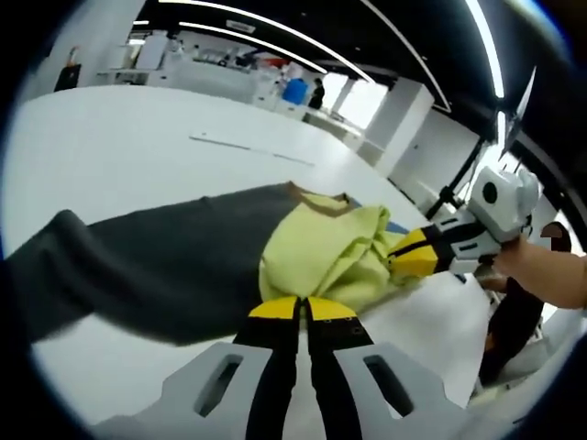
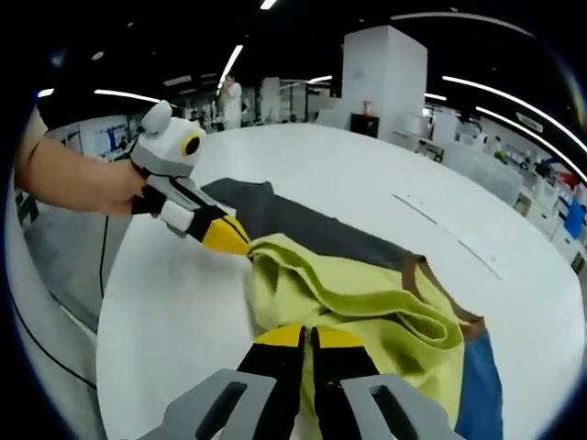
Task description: Fold the garment on the visible template until the final outline fits inside the template.
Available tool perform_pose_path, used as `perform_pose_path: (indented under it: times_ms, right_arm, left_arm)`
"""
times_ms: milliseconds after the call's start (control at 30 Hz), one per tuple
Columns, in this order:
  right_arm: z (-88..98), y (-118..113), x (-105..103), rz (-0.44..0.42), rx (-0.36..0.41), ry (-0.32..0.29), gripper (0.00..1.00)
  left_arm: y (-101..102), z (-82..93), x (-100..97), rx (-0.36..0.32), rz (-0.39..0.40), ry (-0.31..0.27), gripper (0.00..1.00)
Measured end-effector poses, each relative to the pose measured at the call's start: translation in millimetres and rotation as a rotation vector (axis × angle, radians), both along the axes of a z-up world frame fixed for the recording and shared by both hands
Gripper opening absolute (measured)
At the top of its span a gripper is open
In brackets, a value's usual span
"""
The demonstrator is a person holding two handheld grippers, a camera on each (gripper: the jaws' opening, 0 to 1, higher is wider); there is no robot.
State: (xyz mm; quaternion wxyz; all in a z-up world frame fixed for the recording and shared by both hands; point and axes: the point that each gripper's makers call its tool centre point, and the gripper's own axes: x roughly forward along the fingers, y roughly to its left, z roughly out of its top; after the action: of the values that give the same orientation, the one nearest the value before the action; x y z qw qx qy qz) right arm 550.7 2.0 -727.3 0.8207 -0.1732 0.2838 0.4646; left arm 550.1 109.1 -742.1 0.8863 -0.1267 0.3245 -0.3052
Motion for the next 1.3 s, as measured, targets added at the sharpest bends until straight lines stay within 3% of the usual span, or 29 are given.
perform_pose_path:
  times_ms: [367,833,1300]
  right_arm:
    - [8.5,-15,-4,-0.024,-0.003,0.000,0.00]
    - [14.4,-55,-15,-0.116,0.027,0.042,0.00]
    - [16.7,-91,-36,-0.143,0.033,0.090,0.00]
  left_arm:
    - [2,2.0,-5.1,0.023,-0.015,0.000,0.00]
    - [4,6.5,-15.5,0.047,-0.030,-0.009,0.00]
    - [3,15.6,-26.7,0.053,-0.052,-0.015,0.00]
